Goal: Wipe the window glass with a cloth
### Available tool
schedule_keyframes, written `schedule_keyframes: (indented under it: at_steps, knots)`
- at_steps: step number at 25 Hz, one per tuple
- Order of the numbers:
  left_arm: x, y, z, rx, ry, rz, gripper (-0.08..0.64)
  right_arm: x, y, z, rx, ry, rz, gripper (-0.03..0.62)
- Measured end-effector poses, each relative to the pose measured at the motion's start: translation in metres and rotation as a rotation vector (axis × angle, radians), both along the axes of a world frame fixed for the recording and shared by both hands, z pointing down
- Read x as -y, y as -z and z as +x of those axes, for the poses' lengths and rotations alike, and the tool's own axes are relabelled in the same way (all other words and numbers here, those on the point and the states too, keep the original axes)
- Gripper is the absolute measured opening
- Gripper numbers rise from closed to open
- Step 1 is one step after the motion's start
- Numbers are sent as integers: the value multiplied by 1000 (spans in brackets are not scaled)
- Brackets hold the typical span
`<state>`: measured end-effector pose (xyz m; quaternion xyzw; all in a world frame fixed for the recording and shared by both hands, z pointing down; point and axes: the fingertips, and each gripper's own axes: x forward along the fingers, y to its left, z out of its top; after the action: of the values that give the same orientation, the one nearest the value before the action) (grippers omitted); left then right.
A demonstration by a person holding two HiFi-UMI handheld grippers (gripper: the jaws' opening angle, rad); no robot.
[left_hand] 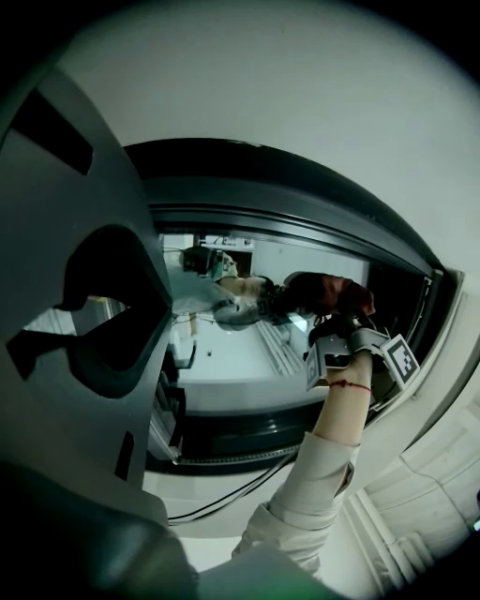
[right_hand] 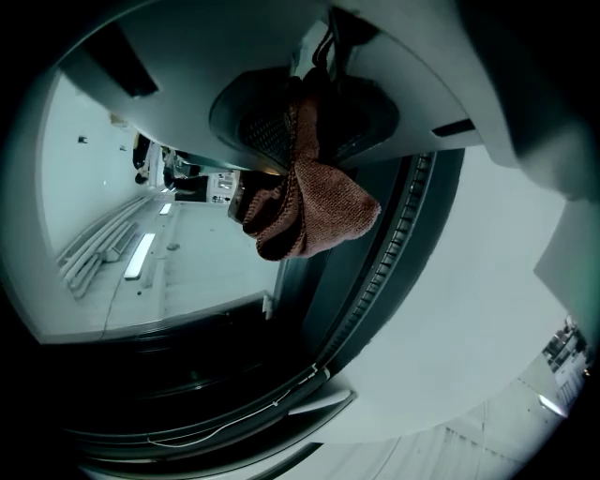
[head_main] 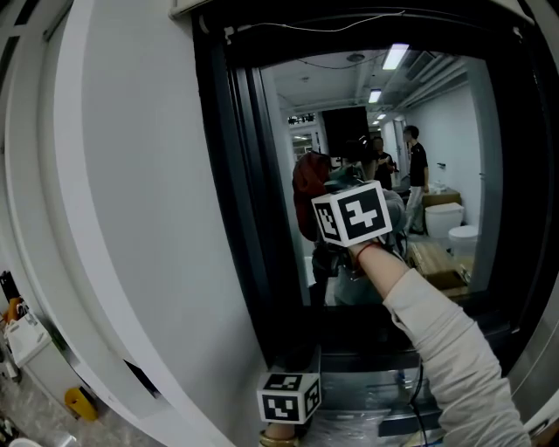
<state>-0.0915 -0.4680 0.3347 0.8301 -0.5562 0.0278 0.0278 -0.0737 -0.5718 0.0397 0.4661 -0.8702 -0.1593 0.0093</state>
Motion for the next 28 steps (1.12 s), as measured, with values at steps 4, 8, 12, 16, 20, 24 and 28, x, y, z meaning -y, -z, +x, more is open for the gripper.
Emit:
schedule_keyframes:
  at_steps: [4, 8, 12, 16, 20, 24, 28]
  knots:
    - [1, 2, 5, -1, -13, 3, 5, -1, -3, 11, -24, -11, 6, 55]
    - [4, -2, 12, -2, -28, -5, 5, -2, -7, 32, -27, -31, 5, 55]
    - [6, -4, 24, -1, -49, -10, 5, -5, -9, 58, -28, -55, 6, 55]
    - [8, -5, 41, -4, -80, -14, 5, -7, -11, 94, -21, -91, 7, 55]
    - [11, -6, 58, 2, -108, -12, 5, -10, -11, 134, -13, -133, 10, 55]
    - [13, -7, 78, 9, -143, -13, 5, -15, -11, 181, -1, -195, 13, 55]
    - [15, -7, 96, 5, -174, -10, 5, -19, -11, 228, 7, -264, 15, 55]
